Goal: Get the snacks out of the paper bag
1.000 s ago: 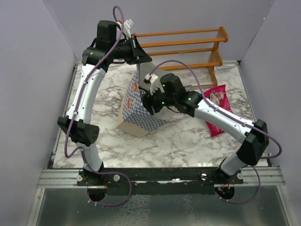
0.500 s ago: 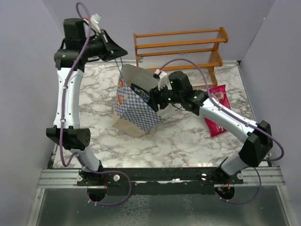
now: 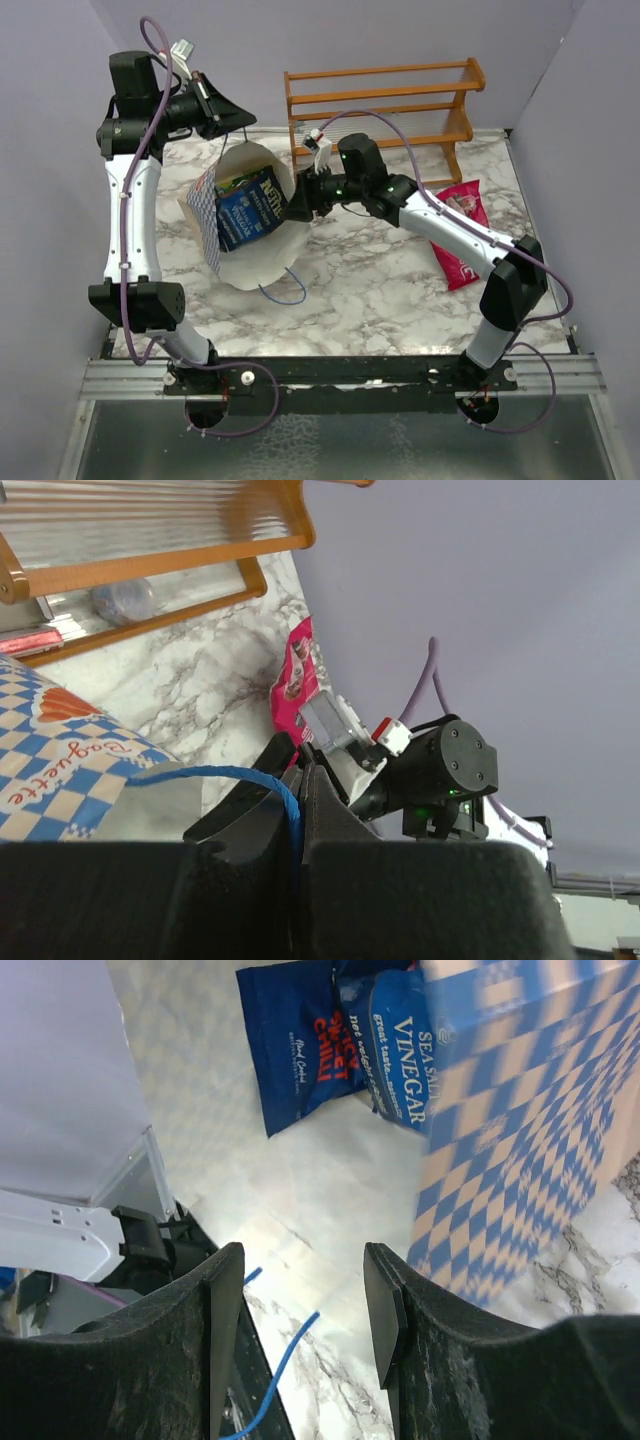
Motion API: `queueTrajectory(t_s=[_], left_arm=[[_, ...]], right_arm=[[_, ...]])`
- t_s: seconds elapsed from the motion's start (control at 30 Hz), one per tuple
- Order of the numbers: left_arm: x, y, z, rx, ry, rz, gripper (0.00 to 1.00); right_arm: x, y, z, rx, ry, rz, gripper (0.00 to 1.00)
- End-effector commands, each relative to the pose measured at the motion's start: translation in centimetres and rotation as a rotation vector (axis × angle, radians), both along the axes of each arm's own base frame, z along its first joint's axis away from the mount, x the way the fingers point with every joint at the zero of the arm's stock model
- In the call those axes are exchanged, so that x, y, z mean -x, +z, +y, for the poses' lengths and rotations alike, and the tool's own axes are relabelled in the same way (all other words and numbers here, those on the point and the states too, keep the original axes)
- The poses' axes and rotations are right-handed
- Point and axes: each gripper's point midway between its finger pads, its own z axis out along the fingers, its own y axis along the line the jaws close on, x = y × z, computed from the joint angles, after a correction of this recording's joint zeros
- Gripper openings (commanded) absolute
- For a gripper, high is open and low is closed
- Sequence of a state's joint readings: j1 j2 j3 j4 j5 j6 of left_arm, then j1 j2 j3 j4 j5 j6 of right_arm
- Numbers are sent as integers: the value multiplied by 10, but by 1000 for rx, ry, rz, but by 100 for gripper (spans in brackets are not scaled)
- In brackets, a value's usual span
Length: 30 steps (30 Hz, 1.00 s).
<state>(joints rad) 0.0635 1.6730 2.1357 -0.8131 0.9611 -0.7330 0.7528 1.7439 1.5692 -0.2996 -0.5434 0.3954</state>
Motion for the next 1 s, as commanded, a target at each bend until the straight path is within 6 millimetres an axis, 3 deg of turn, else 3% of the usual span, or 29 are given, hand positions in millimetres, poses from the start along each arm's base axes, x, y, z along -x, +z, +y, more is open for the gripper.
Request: queueTrajectory(t_s=[0.0, 0.2, 0.33, 0.43, 0.57, 0.67, 0.8, 0.97], left_arm=[[39, 35, -19, 87, -96, -125, 0], [55, 17, -54, 75, -158, -51, 0], [64, 16, -78, 79, -200, -31, 0], [69, 16, -86, 80, -220, -31, 0], [73, -1, -85, 63, -224, 5, 0], [73, -5, -86, 78, -222, 21, 0], [75, -8, -87, 95, -240, 51, 0], [75, -12, -88, 80, -247, 76, 0]], right_arm=[[5, -9, 0, 1, -5, 35, 52], [10, -17, -9, 29, 0, 1, 52], [10, -8, -19, 42, -34, -29, 52], [0, -7, -27, 12, -167, -9, 52], [-26, -24, -34, 7, -368, 60, 55], [-38, -31, -25, -42, -424, 93, 56], [-53, -23, -2, -107, -497, 28, 62], [-72, -51, 21, -72, -568, 65, 71]])
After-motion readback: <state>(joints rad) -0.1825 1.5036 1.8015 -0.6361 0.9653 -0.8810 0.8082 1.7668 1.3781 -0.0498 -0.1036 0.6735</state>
